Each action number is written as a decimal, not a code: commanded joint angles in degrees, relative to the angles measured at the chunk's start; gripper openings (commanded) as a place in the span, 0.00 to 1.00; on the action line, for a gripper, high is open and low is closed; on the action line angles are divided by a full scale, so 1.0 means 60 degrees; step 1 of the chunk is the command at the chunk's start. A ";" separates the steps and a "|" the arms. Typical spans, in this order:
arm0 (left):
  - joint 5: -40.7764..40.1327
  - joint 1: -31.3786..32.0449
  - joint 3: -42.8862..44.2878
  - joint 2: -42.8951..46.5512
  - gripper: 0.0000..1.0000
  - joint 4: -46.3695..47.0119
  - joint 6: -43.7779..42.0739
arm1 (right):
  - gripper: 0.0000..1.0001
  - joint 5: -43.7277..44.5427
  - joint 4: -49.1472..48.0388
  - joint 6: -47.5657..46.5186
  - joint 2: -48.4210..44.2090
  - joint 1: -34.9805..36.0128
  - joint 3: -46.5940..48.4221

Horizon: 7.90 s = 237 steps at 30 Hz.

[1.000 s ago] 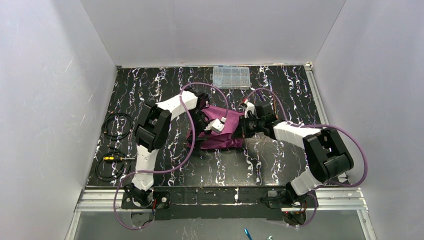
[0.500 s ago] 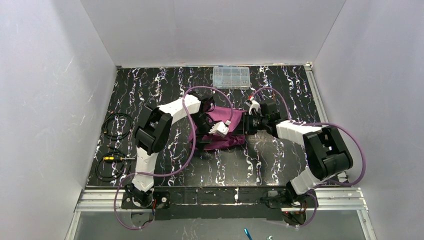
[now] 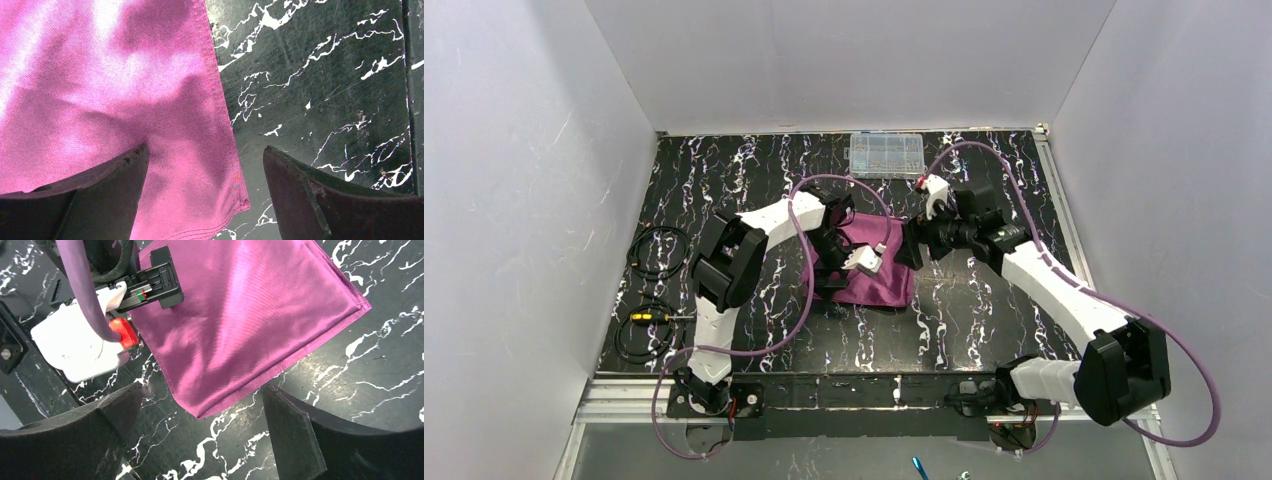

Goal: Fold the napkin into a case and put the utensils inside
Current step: Smooth out the lower triangle-folded napkin at the center of the board.

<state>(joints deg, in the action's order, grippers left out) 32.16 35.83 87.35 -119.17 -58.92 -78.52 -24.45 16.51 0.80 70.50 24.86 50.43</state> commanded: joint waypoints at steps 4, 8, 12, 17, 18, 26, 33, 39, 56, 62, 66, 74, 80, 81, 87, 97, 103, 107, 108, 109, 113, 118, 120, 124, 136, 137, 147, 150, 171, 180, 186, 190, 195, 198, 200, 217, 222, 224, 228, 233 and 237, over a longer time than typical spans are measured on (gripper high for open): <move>-0.0874 -0.0082 -0.0157 -0.0161 0.92 -0.0035 0.0677 | 0.96 0.1323 0.2259 0.1043 0.0915 0.0267 0.0999; -0.0429 -0.0351 0.0740 0.0130 0.95 -0.0326 0.1222 | 0.95 0.2721 0.1343 0.3103 0.0004 0.0325 -0.0531; -0.0197 -0.0377 0.1486 0.0240 0.96 -0.0345 0.1637 | 0.90 0.2687 -0.0193 0.4547 -0.0566 0.0319 -0.1801; 0.0366 -0.0358 0.2792 -0.0286 0.95 -0.0929 0.2215 | 0.68 0.3022 -0.1036 0.4730 0.0157 -0.0475 -0.1405; 0.0526 -0.0319 0.3004 -0.0373 0.95 -0.1057 0.2501 | 0.57 0.2980 -0.1078 0.4712 0.0525 -0.0768 -0.1127; 0.1116 0.0328 0.2817 -0.0422 0.82 0.0533 0.6422 | 0.01 0.1708 -0.2618 0.5309 0.3391 -0.1633 0.0273; 0.0239 0.0736 0.2699 -0.0662 0.68 0.2108 0.9010 | 0.01 0.1511 -0.3794 0.5661 0.4323 -0.1633 0.0059; -0.0038 0.1028 0.3619 -0.1421 0.66 0.2624 1.0249 | 0.01 0.1457 -0.3849 0.5551 0.4876 -0.1653 0.0388; -0.0995 0.1966 0.4691 -0.2615 0.58 0.2519 1.0863 | 0.01 0.0821 -0.4372 0.5465 0.4984 -0.1783 -0.0682; -0.2345 0.2138 0.4996 -0.2910 0.49 0.2288 1.0645 | 0.01 0.0812 -0.4391 0.5447 0.4586 -0.1787 -0.1045; -0.2633 0.2134 0.5240 -0.3130 0.38 0.2125 1.0515 | 0.01 0.0707 -0.4483 0.5486 0.4340 -0.1808 -0.1301; -0.2299 0.2145 0.5355 -0.3256 0.00 0.1694 1.0623 | 0.01 0.0616 -0.4630 0.5571 0.3931 -0.1841 -0.1842; -0.2168 0.2146 0.5308 -0.3094 0.00 0.1397 1.0673 | 0.01 0.0535 -0.4700 0.5579 0.3624 -0.1866 -0.2141; -0.2231 0.2143 0.5261 -0.2980 0.13 0.1415 1.0709 | 0.01 0.0512 -0.4700 0.5580 0.3573 -0.1885 -0.2146; -0.3502 0.2148 0.4952 -0.1707 0.98 0.1654 1.0274 | 0.01 0.0456 -0.4884 0.5685 0.3368 -0.1885 -0.2318; -0.3862 0.2093 0.3989 -0.0258 0.90 0.0830 0.9352 | 0.01 0.0359 -0.5790 0.6405 0.3191 -0.1873 -0.2957; -0.4501 0.3034 0.1443 0.0486 0.87 0.3003 0.9257 | 0.01 0.0423 -0.5782 0.6538 0.2856 -0.1751 -0.3264; -0.5171 0.3373 0.1299 0.0224 0.88 0.3534 0.9413 | 0.01 0.0456 -0.5825 0.6576 0.2753 -0.1738 -0.3397; -0.5221 0.3425 0.1336 0.0139 0.87 0.3599 0.9434 | 0.01 0.0445 -0.5826 0.6563 0.2752 -0.1739 -0.3400; -0.5230 0.3453 0.1388 0.0081 0.87 0.3687 0.9474 | 0.01 0.0413 -0.5828 0.6563 0.2769 -0.1732 -0.3409; -0.5531 0.3584 0.1667 -0.0082 0.85 0.3762 0.9755 | 0.01 0.0382 -0.5904 0.6561 0.2798 -0.1727 -0.3521; -0.5440 0.3735 0.1727 -0.0174 0.84 0.3774 1.0008 | 0.01 0.0390 -0.5978 0.6577 0.2827 -0.1731 -0.3601; -0.5542 0.3754 0.1673 -0.0250 0.84 0.3769 1.0085 | 0.01 0.0398 -0.5989 0.6576 0.2810 -0.1734 -0.3601; -0.5374 0.3754 0.1607 -0.0201 0.84 0.3750 1.0453 | 0.01 0.0380 -0.5997 0.6576 0.2847 -0.1732 -0.3627; -0.5116 0.3812 0.1425 -0.0434 0.86 0.3834 1.1005 | 0.01 0.0312 -0.6281 0.6735 0.2952 -0.1741 -0.3777; -0.5160 0.3820 0.1359 -0.0452 0.86 0.3886 1.1019 | 0.01 0.0299 -0.6306 0.6737 0.2977 -0.1730 -0.3777; -0.6125 0.3981 0.0969 -0.0579 0.75 0.4178 1.0708 | 0.01 0.0236 -0.6475 0.6825 0.3067 -0.1741 -0.3864; -0.5970 0.4010 0.1000 -0.0545 0.55 0.4131 1.0735 | 0.01 0.0251 -0.6516 0.6854 0.3087 -0.1728 -0.3879; -0.6277 0.4164 0.1409 -0.0276 0.00 0.4046 1.1233 | 0.01 0.0172 -0.7079 0.7138 0.3264 -0.1729 -0.4270; -0.6493 0.4164 0.1642 -0.0253 0.00 0.4370 1.1529 | 0.01 0.0045 -0.7459 0.7426 0.3339 -0.1749 -0.4453; -0.6257 0.4164 0.1704 -0.0478 0.00 0.4414 1.1364 | 0.01 -0.0046 -0.7573 0.7523 0.3301 -0.1785 -0.4531; -0.6082 0.4164 0.1505 -0.0624 0.00 0.4341 1.1155 | 0.01 -0.0160 -0.7557 0.7530 0.3205 -0.1914 -0.4513; -0.6503 0.4164 0.1371 -0.0986 0.05 0.4247 1.0828 | 0.01 -0.0518 -0.7007 0.7221 0.2815 -0.2229 -0.4209; -0.6527 0.4164 0.1384 -0.1121 0.13 0.4258 1.0788 | 0.15 -0.0538 -0.6040 0.6778 0.2201 -0.2442 -0.3845; -0.6437 0.4164 0.1432 -0.1170 0.18 0.4266 1.0794 | 0.25 -0.0518 -0.5260 0.6435 0.1755 -0.2638 -0.3627; -0.4762 0.4061 0.1670 -0.0131 0.52 0.3935 1.1306 | 0.01 -0.1327 -0.7012 0.7694 0.2040 -0.3480 -0.3120; -0.3806 0.3651 0.2410 0.0261 0.66 0.3406 1.1355 | 0.01 -0.1315 -0.7654 0.8238 0.2387 -0.3282 -0.2752; -0.3296 0.3477 0.2608 0.0501 0.71 0.3191 1.1302 | 0.01 -0.1106 -0.7622 0.8217 0.2619 -0.3022 -0.2431; -0.2925 0.3268 0.2044 0.1228 0.71 0.3138 1.0686 | 0.01 -0.0824 -0.7752 0.8298 0.3412 -0.2580 -0.2054; -0.2192 0.2717 0.1258 0.1830 0.67 0.2636 1.0109 | 0.01 -0.0673 -0.8201 0.8409 0.4367 -0.2545 -0.2039; -0.2082 0.2494 0.0651 0.1976 0.59 0.2532 0.9548 | 0.01 -0.0722 -0.8618 0.8537 0.5152 -0.2537 -0.2096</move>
<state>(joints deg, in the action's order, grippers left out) 16.25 51.96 95.11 -108.81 -39.77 -16.58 -29.36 -30.65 51.09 97.97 9.76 37.01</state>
